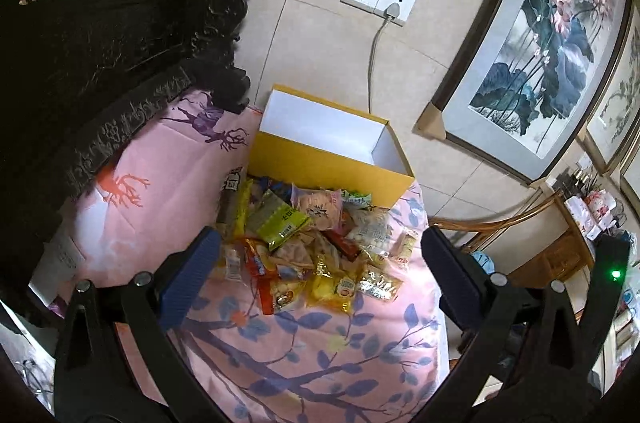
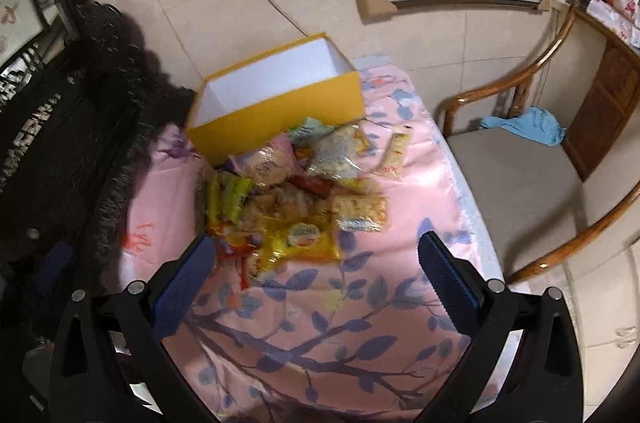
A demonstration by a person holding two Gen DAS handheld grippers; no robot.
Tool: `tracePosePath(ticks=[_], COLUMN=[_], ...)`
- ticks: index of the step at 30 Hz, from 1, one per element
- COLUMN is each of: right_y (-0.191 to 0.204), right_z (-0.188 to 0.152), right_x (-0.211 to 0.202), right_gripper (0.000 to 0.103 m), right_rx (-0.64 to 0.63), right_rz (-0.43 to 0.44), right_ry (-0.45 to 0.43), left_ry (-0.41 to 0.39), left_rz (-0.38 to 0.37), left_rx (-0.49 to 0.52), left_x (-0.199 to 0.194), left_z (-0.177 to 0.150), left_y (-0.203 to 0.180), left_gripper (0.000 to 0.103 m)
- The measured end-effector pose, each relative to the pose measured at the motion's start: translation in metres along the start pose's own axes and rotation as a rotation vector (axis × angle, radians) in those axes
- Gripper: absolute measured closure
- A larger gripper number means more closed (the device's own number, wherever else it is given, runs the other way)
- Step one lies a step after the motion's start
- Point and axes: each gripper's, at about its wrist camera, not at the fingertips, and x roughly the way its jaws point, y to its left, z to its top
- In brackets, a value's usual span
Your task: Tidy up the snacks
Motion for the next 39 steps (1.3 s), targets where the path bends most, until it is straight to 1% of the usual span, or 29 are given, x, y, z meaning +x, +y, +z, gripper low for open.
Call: tracePosePath(ticks=[4, 6, 10, 18, 21, 25, 33, 35, 37, 39], right_y=[0.000, 0.003, 0.005, -0.005, -0.008, -0.009, -0.009, -0.009, -0.012, -0.017], right_z=[0.000, -0.001, 0.001, 0.006, 0.007, 0.009, 0.012, 0.014, 0.017, 0.021], right_x=[-0.003, -0.005, -0.008, -0.012, -0.013, -0.014, -0.005, -0.001, 0.004, 0.006], right_gripper=[0.001, 0.001, 0.001, 0.001, 0.001, 0.001, 0.001, 0.001, 0.001, 0.001], right_rx=[-0.015, -0.031, -0.049, -0.007, 0.014, 0.021, 0.013, 0.014, 0.014, 0.000], right_rz=[-0.028, -0.009, -0.015, -0.013, 0.023, 0.020, 0.030, 0.045, 0.072, 0.051], right_ry=[-0.007, -0.017, -0.035, -0.056, -0.066, -0.075, -0.048, -0.037, -0.026, -0.046], left_ry=[0.007, 0.004, 0.000, -0.017, -0.018, 0.006, 0.028, 0.046, 0.094, 0.127], left_rz=[0.018, 0.019, 0.021, 0.058, 0.085, 0.124, 0.113, 0.117, 0.128, 0.134], left_rx=[-0.006, -0.002, 0.004, 0.013, 0.037, 0.043, 0.029, 0.030, 0.034, 0.012], left_x=[0.000, -0.001, -0.003, -0.007, -0.006, 0.001, 0.009, 0.014, 0.025, 0.032], left_z=[-0.001, -0.001, -0.001, 0.003, 0.004, 0.005, 0.005, 0.005, 0.011, 0.015], left_y=[0.002, 0.002, 0.000, -0.003, -0.006, -0.006, -0.003, -0.003, 0.005, 0.016], left_gripper=[0.002, 0.002, 0.002, 0.002, 0.002, 0.002, 0.002, 0.002, 0.002, 0.002])
